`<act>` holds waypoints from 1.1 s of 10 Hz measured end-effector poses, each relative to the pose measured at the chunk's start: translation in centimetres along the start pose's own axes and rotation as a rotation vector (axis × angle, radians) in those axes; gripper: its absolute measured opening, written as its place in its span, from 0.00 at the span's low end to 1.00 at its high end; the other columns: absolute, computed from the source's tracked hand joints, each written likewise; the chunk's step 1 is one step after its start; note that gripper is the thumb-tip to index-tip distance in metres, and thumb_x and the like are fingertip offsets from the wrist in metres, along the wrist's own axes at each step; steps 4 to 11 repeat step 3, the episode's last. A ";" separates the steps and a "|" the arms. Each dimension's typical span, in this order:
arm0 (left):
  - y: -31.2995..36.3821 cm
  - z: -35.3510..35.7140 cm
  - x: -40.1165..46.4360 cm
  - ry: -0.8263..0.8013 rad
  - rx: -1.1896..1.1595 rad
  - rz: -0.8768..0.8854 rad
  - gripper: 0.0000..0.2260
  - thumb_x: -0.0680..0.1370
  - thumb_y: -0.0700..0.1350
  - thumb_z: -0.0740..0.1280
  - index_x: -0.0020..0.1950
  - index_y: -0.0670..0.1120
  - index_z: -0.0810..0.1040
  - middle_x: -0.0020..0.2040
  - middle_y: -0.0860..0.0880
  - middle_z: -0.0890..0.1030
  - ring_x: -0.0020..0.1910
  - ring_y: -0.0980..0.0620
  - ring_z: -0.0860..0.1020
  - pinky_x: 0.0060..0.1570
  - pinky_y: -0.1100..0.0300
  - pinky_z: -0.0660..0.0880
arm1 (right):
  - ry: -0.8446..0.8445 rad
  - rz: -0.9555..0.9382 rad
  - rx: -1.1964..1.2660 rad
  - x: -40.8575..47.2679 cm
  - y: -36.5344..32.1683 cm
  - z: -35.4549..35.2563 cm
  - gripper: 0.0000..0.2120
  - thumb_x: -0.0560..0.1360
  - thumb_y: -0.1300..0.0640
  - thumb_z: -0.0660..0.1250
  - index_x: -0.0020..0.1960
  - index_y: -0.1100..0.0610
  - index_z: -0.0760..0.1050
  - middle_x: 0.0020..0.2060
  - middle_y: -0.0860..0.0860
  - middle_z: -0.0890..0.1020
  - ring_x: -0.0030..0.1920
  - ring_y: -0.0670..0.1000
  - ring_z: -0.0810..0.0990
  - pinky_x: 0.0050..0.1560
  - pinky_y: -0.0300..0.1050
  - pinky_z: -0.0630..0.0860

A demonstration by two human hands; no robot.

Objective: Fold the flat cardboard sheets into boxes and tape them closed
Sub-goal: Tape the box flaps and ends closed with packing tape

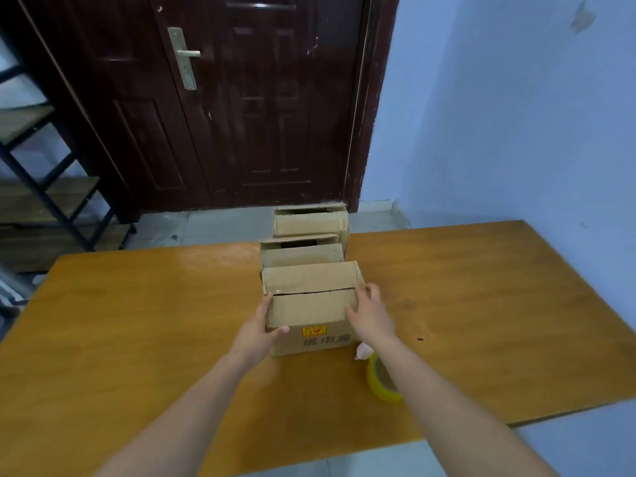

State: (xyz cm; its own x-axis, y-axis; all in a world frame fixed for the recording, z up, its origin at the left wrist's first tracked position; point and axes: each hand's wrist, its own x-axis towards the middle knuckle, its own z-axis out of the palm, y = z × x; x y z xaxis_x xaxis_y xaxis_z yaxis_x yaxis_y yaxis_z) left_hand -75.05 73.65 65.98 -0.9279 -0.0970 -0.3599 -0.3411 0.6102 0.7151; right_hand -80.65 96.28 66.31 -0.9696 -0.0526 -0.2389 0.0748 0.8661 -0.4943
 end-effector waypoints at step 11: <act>5.0 -5.2 -0.6 -0.135 0.493 -0.058 0.30 0.79 0.54 0.63 0.76 0.49 0.54 0.71 0.44 0.68 0.66 0.44 0.70 0.61 0.52 0.70 | -0.165 0.015 -0.305 -0.3 -1.6 -4.4 0.24 0.79 0.50 0.55 0.74 0.54 0.57 0.71 0.53 0.58 0.64 0.59 0.67 0.60 0.57 0.72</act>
